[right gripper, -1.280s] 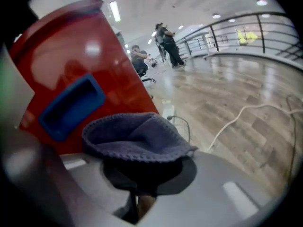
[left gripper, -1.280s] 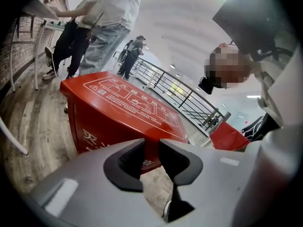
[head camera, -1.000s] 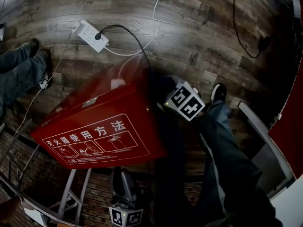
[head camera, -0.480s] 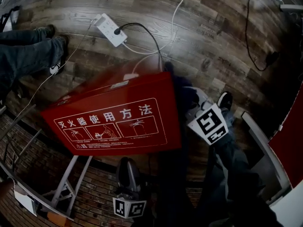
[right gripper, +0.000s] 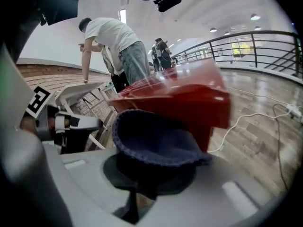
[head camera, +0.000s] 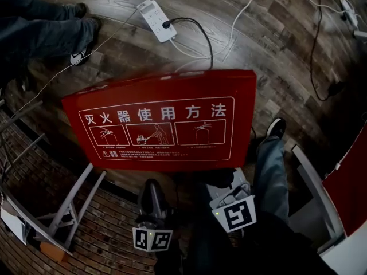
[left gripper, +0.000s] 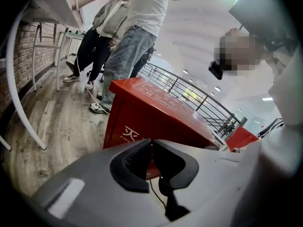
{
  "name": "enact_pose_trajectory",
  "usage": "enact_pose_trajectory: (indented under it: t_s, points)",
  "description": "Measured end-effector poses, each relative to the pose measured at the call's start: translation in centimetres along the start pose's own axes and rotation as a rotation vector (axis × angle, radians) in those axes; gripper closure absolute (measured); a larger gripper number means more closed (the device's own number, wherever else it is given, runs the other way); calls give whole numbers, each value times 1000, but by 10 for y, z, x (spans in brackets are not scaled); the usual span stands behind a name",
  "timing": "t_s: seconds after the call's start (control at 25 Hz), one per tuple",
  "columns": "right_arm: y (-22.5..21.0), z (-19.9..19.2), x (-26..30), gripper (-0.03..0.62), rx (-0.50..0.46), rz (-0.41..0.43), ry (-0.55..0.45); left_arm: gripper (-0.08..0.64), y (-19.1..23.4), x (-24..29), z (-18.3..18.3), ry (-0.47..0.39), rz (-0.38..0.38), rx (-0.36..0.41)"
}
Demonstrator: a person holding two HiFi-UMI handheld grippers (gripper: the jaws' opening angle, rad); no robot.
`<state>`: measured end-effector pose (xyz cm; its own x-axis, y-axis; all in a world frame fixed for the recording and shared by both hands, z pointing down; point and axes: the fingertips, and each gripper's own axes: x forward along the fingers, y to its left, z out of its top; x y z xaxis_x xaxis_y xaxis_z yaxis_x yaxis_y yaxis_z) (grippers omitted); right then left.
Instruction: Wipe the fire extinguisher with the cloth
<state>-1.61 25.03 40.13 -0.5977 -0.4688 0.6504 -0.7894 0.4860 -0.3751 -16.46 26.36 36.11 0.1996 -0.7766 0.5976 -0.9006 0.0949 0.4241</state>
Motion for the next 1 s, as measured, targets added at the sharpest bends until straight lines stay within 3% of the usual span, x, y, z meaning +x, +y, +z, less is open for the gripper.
enact_pose_trajectory:
  t_s: [0.24,0.48,0.6,0.72,0.88,1.0]
  points:
    - [43,19,58,543,133,-8,-45,545,40,-5,11,-40,44,-31]
    - [91,42,108,543,346,115,-108,545,87,-19,22,-84,140,-53]
    - [85,48,103,543,398,111,-148,545,95,-19,23,-84,142,-56]
    - [54,36,69,543,386,29,-149,545,87,-14,25,-77,111,-40]
    - [7,24,19,543,233,-118,-125,557,60,3,22,-14,43,43]
    - [0,22,12,543,156,-190,-96,557,41,7,19,39,1,81]
